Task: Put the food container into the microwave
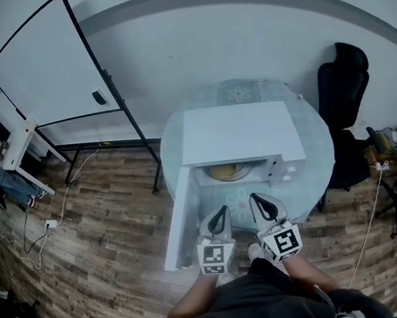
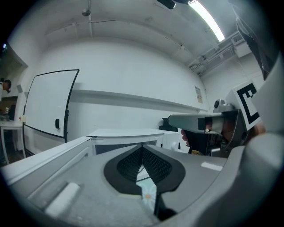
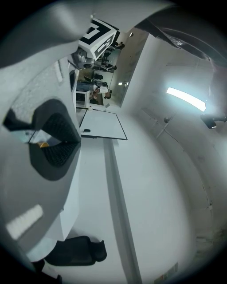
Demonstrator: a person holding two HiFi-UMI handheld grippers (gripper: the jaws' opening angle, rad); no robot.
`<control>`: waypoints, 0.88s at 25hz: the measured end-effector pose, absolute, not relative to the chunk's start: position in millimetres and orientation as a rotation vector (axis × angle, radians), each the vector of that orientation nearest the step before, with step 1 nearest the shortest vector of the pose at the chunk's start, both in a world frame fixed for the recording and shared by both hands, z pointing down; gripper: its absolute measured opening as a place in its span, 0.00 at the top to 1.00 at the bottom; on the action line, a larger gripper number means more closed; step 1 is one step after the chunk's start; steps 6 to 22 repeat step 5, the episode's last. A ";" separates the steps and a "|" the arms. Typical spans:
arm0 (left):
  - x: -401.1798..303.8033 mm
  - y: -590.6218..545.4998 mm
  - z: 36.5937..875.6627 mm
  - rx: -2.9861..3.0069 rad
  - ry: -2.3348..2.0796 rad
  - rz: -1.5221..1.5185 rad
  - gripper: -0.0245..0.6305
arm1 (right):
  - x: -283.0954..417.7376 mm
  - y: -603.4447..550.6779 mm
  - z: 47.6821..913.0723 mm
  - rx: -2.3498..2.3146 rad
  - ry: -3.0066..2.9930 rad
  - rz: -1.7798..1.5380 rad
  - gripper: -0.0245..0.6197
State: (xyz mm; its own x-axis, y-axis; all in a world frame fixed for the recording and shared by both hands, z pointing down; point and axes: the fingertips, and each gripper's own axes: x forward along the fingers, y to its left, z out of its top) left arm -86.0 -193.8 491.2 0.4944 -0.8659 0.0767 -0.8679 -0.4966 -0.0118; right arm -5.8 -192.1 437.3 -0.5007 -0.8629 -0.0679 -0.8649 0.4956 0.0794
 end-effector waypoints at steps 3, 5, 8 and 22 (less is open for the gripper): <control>-89.0 -193.1 490.5 2.688 -1.567 0.113 0.95 | -8.2 -191.1 437.0 -1.550 2.711 0.167 0.96; -90.4 -193.2 489.8 2.686 -1.569 0.108 0.95 | -9.0 -191.4 436.8 -1.546 2.717 0.172 0.96; -90.4 -193.2 489.8 2.686 -1.569 0.108 0.95 | -9.0 -191.4 436.8 -1.546 2.717 0.172 0.96; -90.4 -193.2 489.8 2.686 -1.569 0.108 0.95 | -9.0 -191.4 436.8 -1.546 2.717 0.172 0.96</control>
